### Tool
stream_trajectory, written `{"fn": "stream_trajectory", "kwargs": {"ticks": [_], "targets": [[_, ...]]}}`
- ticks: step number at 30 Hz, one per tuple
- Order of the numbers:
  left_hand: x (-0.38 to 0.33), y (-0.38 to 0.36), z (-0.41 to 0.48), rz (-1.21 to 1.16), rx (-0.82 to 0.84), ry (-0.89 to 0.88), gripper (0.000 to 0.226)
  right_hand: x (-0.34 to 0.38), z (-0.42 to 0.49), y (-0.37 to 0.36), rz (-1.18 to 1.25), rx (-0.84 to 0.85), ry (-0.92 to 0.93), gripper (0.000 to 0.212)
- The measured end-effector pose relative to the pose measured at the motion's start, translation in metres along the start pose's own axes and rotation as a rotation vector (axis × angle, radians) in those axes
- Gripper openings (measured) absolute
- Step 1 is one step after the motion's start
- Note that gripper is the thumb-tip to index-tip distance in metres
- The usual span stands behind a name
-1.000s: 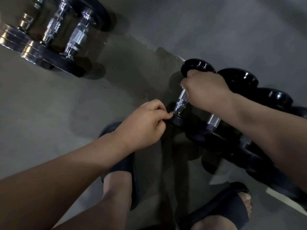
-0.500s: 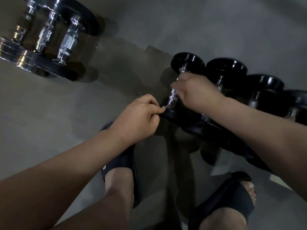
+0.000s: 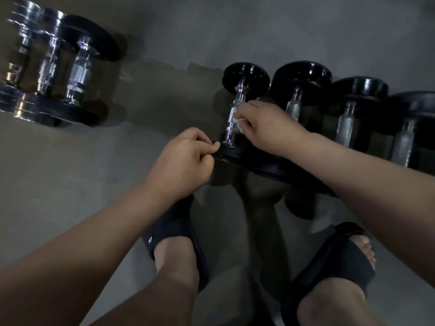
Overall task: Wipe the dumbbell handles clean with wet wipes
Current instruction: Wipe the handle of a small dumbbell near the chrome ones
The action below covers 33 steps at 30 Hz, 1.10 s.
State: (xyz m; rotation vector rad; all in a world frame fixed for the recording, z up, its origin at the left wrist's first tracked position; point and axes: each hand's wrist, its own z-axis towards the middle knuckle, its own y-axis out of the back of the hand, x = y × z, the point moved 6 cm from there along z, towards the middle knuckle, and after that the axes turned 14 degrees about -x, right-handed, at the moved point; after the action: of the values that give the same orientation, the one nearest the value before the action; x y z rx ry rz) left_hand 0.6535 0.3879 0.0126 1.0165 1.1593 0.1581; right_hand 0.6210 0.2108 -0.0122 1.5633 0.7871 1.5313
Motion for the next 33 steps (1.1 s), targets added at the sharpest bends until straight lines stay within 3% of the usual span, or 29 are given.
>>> {"fn": "stream_trajectory", "kwargs": {"ticks": [2, 6, 8, 13, 19, 25, 29, 33], "targets": [[-0.001, -0.001, -0.001, 0.024, -0.009, -0.01, 0.026, -0.002, 0.009, 0.003, 0.005, -0.016, -0.081, 0.016], [-0.002, -0.001, -0.001, 0.044, -0.009, -0.014, 0.025, -0.015, 0.012, 0.005, 0.075, -0.192, -0.463, 0.021], [-0.005, -0.002, -0.003, 0.049, 0.01, -0.041, 0.029, -0.018, 0.003, 0.0, 0.118, -0.197, -0.592, 0.019], [-0.012, -0.006, -0.003, 0.107, 0.032, -0.054, 0.032, -0.016, -0.002, -0.008, 0.106, -0.056, -0.626, 0.013], [-0.016, -0.007, -0.001, 0.154, 0.047, -0.094, 0.032, -0.043, 0.01, -0.008, 0.328, -0.233, -0.913, 0.014], [-0.016, -0.008, 0.001, 0.183, 0.048, -0.108, 0.035, -0.038, 0.001, -0.024, 0.42, -0.059, -0.962, 0.006], [-0.021, -0.007, 0.004, 0.162, 0.101, -0.097, 0.039, -0.04, 0.004, -0.022, 0.499, -0.104, -1.11, 0.015], [-0.016, -0.005, 0.006, 0.183, 0.113, -0.088, 0.04, -0.024, 0.001, -0.023, 0.352, 0.004, -1.009, 0.013]]}}
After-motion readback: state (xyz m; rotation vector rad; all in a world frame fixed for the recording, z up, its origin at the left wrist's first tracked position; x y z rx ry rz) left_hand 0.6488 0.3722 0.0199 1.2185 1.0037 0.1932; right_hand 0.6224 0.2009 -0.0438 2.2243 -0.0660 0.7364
